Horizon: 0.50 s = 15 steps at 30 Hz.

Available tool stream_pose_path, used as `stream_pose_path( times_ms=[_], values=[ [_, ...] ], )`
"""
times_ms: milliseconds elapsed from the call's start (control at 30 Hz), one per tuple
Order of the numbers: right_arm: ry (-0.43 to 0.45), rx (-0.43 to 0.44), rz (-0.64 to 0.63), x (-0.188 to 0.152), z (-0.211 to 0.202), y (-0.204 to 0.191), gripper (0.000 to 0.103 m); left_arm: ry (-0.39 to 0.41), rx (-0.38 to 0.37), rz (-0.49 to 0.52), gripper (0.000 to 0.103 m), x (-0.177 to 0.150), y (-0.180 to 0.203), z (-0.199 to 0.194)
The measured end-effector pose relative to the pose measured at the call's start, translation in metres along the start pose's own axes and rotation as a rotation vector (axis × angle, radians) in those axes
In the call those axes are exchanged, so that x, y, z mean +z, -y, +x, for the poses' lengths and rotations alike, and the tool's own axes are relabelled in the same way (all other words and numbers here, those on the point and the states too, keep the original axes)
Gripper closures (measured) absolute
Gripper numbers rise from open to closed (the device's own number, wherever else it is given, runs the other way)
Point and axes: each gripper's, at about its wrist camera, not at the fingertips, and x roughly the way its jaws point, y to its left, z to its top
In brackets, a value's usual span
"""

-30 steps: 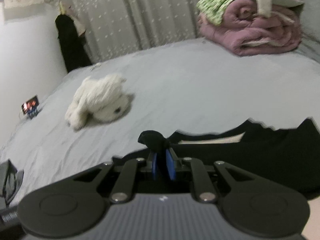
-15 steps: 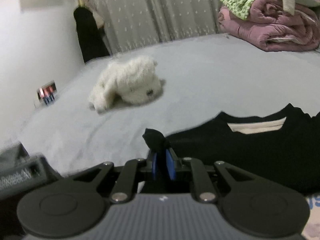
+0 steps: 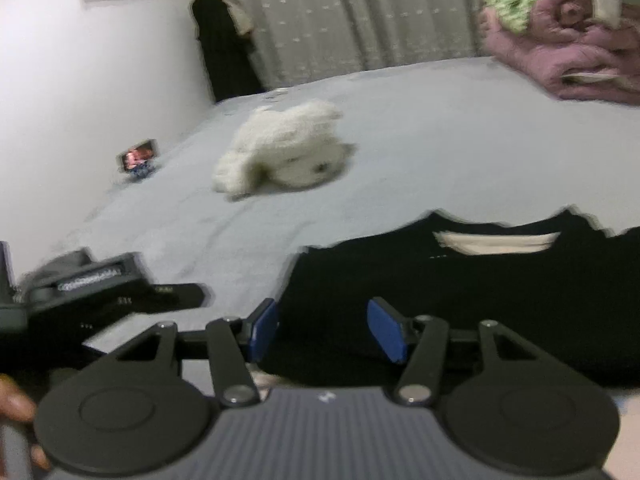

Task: Fold clothes
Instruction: 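Grasp the side edge of the black shirt with the left gripper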

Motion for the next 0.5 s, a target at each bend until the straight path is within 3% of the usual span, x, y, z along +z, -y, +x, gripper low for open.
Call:
stream_pose_path(
  times_ms=[333, 433, 467, 500],
  values=[
    [-0.015, -0.246, 0.130, -0.005, -0.093, 0.156, 0.052, 0.066, -0.080, 0.180, 0.010, -0.012, 0.040, 0.022],
    [-0.024, -0.311, 0.178, -0.009, -0.110, 0.204, 0.052, 0.092, -0.071, 0.254, 0.010, -0.018, 0.052, 0.027],
    [-0.025, -0.330, 0.185, -0.011, -0.112, 0.215, 0.052, 0.100, -0.063, 0.272, 0.014, -0.020, 0.054, 0.030],
    [-0.024, -0.331, 0.184, -0.013, -0.112, 0.223, 0.052, 0.108, -0.054, 0.290, 0.032, -0.022, 0.057, 0.032]
  ],
)
